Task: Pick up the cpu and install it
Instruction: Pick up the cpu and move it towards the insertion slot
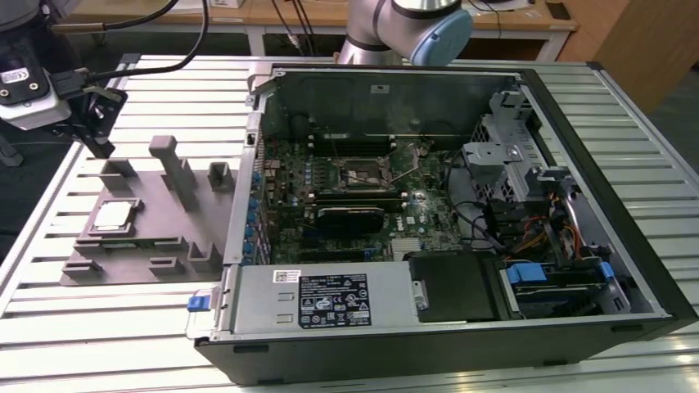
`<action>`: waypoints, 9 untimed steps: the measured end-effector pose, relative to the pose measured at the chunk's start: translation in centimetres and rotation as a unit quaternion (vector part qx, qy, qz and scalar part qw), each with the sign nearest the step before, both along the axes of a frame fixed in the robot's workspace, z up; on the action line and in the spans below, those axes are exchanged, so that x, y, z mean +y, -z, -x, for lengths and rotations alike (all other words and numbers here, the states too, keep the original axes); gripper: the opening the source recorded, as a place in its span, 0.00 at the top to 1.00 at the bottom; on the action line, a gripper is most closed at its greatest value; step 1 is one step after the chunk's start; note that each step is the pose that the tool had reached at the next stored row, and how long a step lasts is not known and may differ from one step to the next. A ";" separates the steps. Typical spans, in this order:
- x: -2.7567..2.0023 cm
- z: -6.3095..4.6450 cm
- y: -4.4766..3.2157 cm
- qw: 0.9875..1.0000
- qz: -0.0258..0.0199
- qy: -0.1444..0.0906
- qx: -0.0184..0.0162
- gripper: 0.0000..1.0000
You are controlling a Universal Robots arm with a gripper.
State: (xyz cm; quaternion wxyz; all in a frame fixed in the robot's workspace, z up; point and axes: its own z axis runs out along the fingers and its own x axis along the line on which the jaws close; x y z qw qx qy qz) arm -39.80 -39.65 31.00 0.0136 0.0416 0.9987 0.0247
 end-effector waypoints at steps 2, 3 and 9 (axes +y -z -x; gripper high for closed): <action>0.00 0.0 0.11 1.000 0.000 0.000 0.000 0.89; 0.00 0.1 0.18 1.000 0.000 0.000 0.000 0.89; 0.00 0.2 0.63 1.000 0.000 0.000 0.000 0.89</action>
